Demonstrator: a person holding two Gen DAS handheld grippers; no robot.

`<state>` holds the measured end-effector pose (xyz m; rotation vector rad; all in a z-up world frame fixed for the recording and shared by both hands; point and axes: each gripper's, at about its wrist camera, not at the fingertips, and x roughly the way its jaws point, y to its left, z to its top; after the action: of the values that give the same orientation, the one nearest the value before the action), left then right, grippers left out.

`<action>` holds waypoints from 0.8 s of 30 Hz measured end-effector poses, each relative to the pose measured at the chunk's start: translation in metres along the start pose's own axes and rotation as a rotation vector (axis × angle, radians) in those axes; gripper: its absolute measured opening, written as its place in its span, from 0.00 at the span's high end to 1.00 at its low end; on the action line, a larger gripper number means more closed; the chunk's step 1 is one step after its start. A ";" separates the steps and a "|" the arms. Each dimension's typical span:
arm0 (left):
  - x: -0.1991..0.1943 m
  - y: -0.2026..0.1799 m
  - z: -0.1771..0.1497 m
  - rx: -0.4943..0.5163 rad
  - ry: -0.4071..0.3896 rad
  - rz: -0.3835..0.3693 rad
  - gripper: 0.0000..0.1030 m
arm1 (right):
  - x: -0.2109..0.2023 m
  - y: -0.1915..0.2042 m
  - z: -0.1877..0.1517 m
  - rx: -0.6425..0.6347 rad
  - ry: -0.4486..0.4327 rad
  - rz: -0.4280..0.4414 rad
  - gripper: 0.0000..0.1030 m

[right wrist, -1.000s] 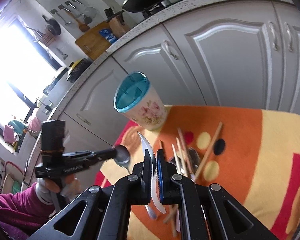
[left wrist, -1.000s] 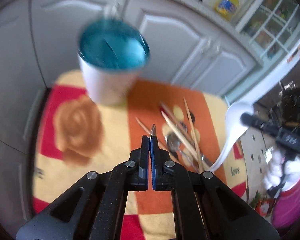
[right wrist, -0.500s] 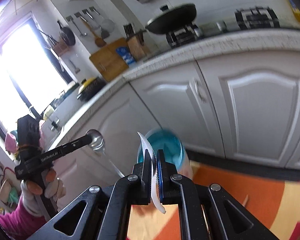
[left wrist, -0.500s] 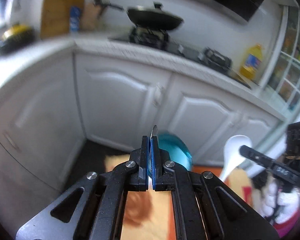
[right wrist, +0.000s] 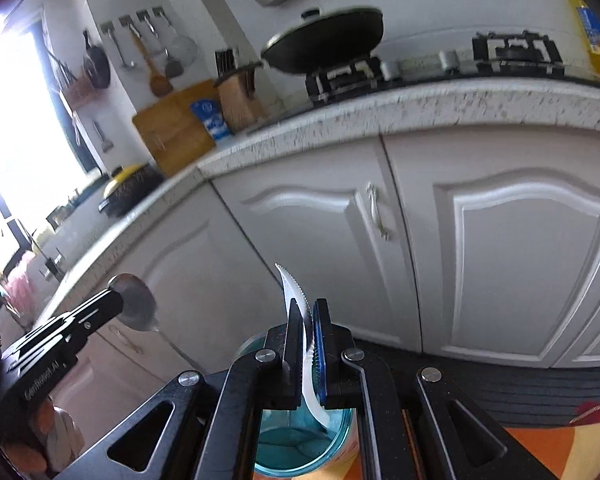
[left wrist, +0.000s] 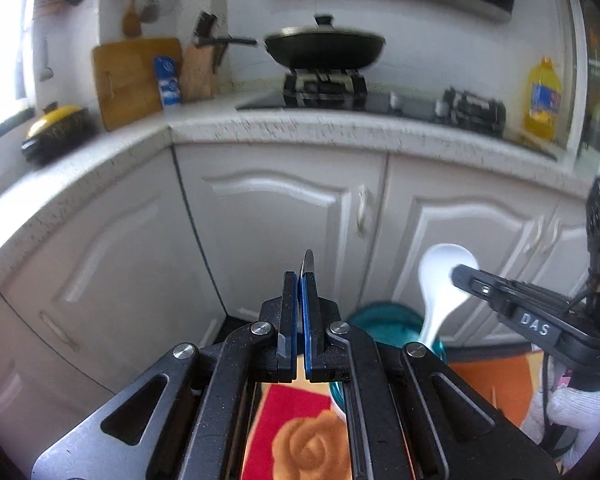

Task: Organize utensils
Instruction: 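Open the left gripper over the cup while the right gripper releases its spoon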

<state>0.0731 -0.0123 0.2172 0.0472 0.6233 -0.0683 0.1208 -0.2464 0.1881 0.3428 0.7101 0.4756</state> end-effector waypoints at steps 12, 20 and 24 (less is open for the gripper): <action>0.023 -0.003 -0.024 -0.047 0.141 -0.074 0.88 | 0.009 -0.017 -0.030 0.017 0.161 -0.018 0.93; -0.006 -0.003 -0.028 -0.091 0.137 -0.132 0.51 | -0.020 -0.017 -0.041 0.000 0.175 -0.024 0.63; -0.027 -0.008 -0.039 -0.083 0.127 -0.147 0.50 | -0.041 -0.013 -0.050 -0.006 0.170 -0.013 0.63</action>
<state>0.0284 -0.0165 0.2012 -0.0756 0.7559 -0.1830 0.0627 -0.2723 0.1685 0.2942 0.8756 0.4978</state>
